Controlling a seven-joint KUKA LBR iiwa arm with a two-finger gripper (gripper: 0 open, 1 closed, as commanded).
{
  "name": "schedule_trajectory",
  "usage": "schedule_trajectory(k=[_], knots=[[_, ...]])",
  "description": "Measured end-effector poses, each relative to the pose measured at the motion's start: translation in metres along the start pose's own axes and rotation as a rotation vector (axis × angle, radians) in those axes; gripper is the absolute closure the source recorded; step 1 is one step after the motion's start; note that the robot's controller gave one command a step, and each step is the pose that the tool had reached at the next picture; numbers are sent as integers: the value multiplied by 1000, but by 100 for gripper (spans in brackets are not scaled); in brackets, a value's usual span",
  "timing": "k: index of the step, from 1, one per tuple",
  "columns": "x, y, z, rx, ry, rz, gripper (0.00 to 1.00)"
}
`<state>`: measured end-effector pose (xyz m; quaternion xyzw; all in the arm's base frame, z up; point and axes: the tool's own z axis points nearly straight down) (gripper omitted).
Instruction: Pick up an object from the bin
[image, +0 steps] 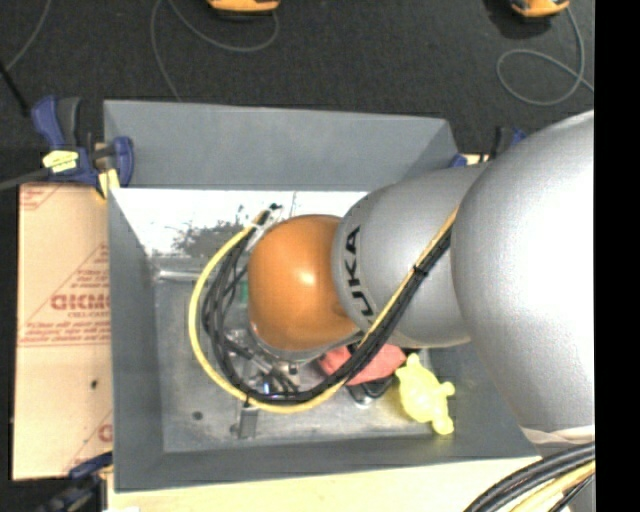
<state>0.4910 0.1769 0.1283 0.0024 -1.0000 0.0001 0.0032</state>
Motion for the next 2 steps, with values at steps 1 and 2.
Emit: schedule_trajectory(k=[1, 2], knots=[[-2, -1, -4, -2, -7, 5, 0], [2, -18, -9, -3, -4, 74, 0]])
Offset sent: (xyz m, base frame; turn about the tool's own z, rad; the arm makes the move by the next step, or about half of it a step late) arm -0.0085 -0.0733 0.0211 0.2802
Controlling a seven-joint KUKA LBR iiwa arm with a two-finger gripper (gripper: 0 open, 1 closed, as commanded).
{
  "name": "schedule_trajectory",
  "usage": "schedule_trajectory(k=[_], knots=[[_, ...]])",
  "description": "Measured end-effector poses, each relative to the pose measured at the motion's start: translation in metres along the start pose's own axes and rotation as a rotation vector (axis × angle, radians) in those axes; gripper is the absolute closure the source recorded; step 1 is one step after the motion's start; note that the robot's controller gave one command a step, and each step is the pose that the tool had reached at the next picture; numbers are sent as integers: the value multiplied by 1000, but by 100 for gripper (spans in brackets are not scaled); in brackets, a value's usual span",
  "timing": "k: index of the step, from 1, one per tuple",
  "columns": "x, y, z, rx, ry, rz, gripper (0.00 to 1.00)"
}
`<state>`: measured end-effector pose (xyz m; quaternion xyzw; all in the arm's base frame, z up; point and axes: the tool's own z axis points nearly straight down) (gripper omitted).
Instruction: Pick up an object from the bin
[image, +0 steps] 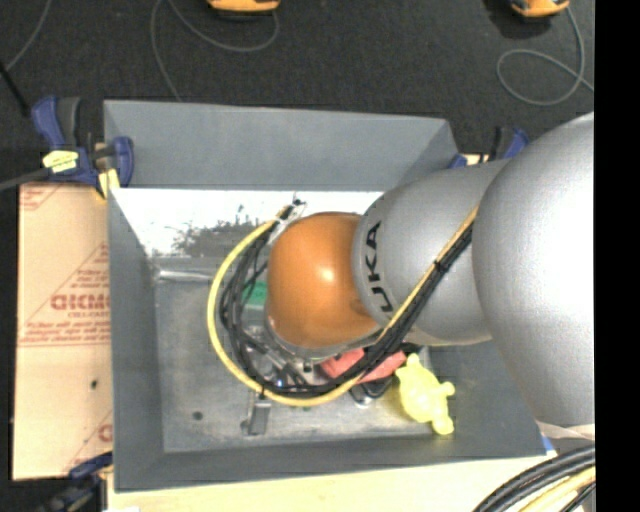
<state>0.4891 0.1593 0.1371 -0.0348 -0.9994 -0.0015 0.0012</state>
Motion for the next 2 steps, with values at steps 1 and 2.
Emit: schedule_trajectory(k=[1, 2], knots=[[-13, -28, 3, 3, -5, 130, 0], [-42, -32, 12, 1, -4, -87, 0]])
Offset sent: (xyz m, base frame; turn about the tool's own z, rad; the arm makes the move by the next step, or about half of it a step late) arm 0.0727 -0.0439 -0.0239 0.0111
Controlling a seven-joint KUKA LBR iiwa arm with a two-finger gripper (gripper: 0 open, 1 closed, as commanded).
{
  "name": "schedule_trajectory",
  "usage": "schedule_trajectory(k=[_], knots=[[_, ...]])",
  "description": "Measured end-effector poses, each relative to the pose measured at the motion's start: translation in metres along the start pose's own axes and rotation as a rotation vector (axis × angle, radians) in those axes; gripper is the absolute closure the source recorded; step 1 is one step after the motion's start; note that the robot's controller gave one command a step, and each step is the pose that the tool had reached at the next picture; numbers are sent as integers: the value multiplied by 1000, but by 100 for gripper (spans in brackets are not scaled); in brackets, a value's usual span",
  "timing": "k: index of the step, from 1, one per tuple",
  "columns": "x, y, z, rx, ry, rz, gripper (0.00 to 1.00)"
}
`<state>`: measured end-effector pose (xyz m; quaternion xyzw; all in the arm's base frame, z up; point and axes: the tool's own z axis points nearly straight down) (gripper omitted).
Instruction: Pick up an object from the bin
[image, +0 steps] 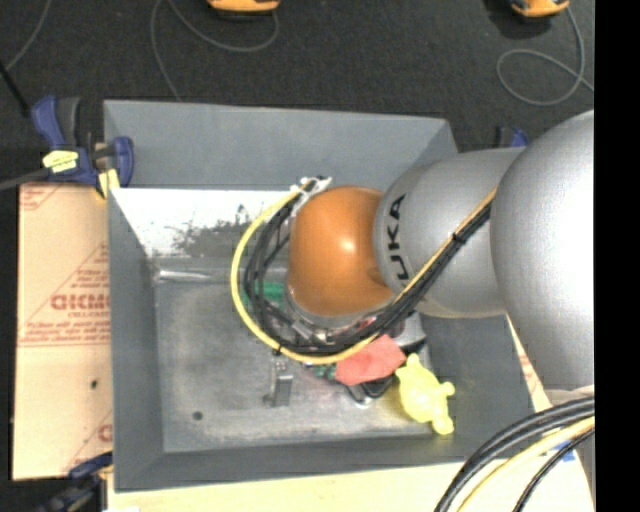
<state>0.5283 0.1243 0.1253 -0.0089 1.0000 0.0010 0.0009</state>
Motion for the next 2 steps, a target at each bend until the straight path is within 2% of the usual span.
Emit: schedule_trajectory(k=[1, 2], knots=[[13, -25, -39, 2, 7, 165, 0], [-3, -45, -49, -1, -5, 357, 0]])
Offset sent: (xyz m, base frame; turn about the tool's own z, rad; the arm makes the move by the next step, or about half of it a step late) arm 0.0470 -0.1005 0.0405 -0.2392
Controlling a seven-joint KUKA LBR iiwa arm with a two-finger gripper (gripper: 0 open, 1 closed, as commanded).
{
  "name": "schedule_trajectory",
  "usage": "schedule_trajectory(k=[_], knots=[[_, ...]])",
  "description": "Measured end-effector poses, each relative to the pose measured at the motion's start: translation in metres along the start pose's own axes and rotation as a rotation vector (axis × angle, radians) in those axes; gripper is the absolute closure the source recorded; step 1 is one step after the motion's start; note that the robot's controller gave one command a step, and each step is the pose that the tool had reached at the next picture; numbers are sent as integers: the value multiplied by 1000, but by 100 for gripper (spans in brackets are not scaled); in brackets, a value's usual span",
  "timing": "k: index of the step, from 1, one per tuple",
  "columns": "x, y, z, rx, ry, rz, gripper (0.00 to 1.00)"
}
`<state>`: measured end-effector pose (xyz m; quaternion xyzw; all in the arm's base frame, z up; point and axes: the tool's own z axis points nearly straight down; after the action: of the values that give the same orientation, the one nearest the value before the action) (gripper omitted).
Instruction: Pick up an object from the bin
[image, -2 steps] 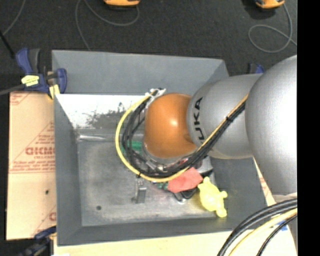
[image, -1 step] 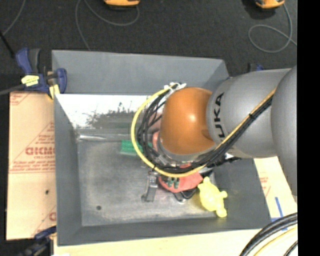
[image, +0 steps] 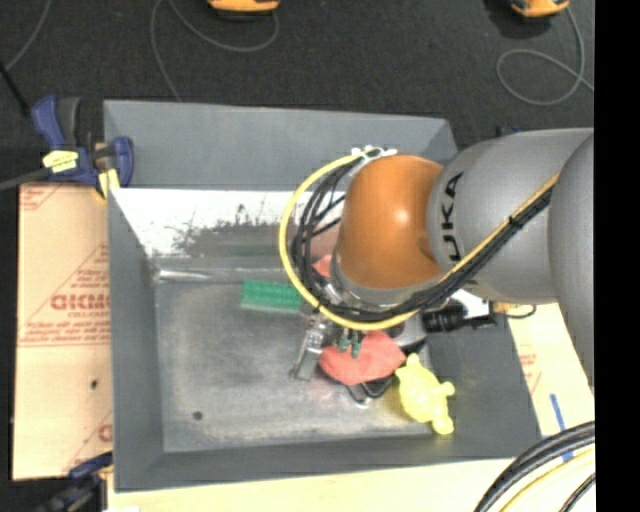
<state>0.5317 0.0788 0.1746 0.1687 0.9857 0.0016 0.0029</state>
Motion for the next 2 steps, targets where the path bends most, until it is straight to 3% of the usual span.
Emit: schedule_trajectory(k=[1, 2], knots=[[-11, -19, -3, 2, 3, -118, 0], [-35, -51, -22, 2, 2, -174, 0]])
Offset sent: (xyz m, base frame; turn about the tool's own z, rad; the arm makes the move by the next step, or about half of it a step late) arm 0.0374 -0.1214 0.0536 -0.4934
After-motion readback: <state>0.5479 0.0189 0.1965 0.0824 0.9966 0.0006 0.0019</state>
